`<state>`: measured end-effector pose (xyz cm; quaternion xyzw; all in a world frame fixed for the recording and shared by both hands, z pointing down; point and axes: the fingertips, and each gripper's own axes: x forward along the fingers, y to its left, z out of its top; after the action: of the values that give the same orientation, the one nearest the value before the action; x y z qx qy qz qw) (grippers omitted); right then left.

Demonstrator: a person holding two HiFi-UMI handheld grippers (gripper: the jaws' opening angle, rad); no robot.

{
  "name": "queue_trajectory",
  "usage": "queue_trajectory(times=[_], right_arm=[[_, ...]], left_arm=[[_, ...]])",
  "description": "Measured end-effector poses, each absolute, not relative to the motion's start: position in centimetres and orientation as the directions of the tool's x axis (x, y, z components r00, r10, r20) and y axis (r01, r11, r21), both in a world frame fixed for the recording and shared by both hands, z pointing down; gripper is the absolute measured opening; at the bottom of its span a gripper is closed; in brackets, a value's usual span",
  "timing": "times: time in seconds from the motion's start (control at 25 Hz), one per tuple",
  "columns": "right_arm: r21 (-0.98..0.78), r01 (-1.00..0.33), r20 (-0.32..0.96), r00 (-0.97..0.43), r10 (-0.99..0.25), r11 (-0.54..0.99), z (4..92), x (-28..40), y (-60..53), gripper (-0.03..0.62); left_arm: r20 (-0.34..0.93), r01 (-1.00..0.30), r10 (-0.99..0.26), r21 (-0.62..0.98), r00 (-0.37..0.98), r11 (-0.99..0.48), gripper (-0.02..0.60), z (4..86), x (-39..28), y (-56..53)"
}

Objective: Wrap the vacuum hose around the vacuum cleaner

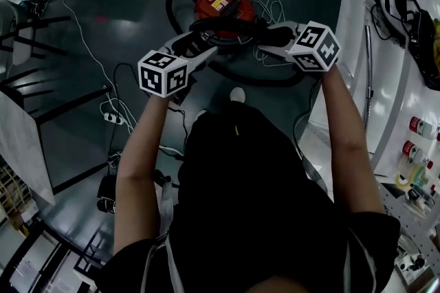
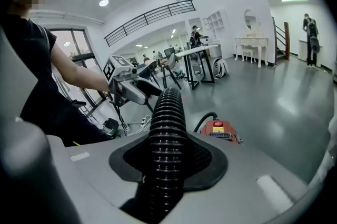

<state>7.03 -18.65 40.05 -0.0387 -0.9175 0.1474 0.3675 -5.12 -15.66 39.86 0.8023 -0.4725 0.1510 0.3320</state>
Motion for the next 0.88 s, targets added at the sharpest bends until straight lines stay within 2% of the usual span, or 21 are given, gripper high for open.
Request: queue_trajectory(times=[0.12,0.24,0.48,0.68,0.88], right_arm=[[-0.315,-0.014,0.653,-0.728,0.207,0.949,39.8,6.8,-18.7,0.144],[-0.329,0.025,0.639,-0.73,0.242,0.944,39.5,6.3,-18.2,0.144],[-0.332,0.083,0.643,-0.709,0.29,0.94,39.4,6.1,-17.5,0.144],[-0.338,0.096,0.652,-0.693,0.306,0.936,39.4,6.2,-17.8,0.144],[-0.371,0.138,0.625,-0.694,0.357,0.918,38.4,5.4,-17.5,0.144]], left_arm=[[0.546,-0.871,-0.683,0.239,0.486,-0.429,0.339,38.3,-4.6,-17.8],[0.498,-0.85,-0.7,0.176,0.512,-0.497,0.344,36.1,-3.7,-19.4],[0.577,-0.757,-0.577,0.114,0.578,-0.644,0.379,36.6,-1.7,-19.7],[0.629,-0.665,-0.473,0.096,0.617,-0.74,0.379,38.2,-0.7,-18.4],[0.68,-0.618,-0.433,0.039,0.592,-0.785,0.355,39.9,-0.9,-18.9]])
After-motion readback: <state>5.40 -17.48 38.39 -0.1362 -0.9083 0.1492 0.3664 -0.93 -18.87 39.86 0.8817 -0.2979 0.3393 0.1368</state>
